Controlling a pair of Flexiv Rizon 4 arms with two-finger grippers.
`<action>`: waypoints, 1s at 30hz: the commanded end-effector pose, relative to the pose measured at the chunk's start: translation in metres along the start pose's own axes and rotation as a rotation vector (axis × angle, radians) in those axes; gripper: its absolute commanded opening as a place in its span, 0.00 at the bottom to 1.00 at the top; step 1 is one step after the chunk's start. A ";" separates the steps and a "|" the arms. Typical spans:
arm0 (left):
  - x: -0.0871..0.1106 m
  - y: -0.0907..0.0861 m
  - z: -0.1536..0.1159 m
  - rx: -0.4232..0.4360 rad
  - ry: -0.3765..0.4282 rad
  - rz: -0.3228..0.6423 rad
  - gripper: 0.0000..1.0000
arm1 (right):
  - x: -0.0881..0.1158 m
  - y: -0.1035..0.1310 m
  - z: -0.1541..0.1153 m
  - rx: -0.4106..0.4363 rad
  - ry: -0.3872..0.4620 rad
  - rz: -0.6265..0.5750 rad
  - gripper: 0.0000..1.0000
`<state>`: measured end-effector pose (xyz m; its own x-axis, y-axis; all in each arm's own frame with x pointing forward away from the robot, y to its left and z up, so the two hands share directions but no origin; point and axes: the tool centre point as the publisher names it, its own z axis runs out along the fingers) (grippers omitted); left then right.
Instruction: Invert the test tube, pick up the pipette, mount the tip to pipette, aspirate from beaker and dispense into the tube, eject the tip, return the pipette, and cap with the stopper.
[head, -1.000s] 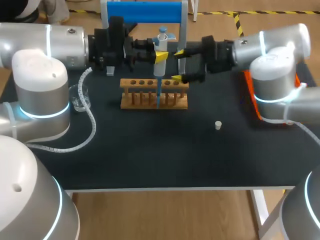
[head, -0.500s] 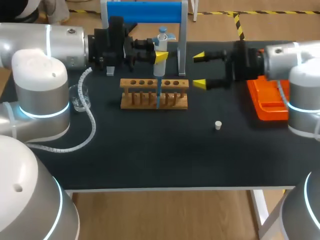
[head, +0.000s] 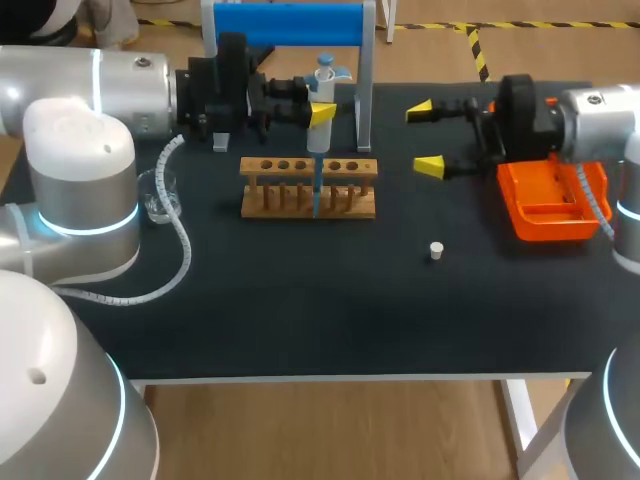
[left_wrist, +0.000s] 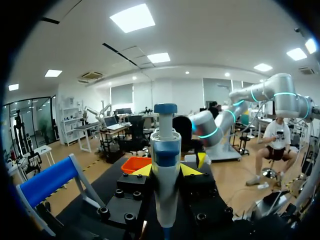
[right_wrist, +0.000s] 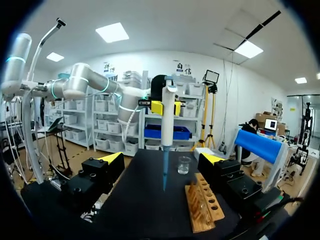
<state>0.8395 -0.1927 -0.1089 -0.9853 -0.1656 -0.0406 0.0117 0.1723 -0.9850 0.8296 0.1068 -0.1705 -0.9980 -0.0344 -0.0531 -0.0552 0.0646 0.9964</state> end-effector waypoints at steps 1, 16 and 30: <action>0.000 0.000 0.001 0.003 -0.003 0.001 0.00 | 0.004 0.007 0.009 0.005 0.003 0.001 1.00; 0.000 0.000 0.001 0.003 -0.003 0.001 0.00 | 0.012 0.014 0.061 -0.021 0.018 0.017 1.00; 0.000 0.000 0.001 0.003 -0.003 0.001 0.00 | 0.002 0.016 0.092 -0.040 -0.004 0.041 1.00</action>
<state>0.8395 -0.1927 -0.1089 -0.9854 -0.1656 -0.0406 0.0116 0.1723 -0.9850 0.8213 0.1905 -0.1588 -0.9994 -0.0325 -0.0117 -0.0125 0.0264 0.9996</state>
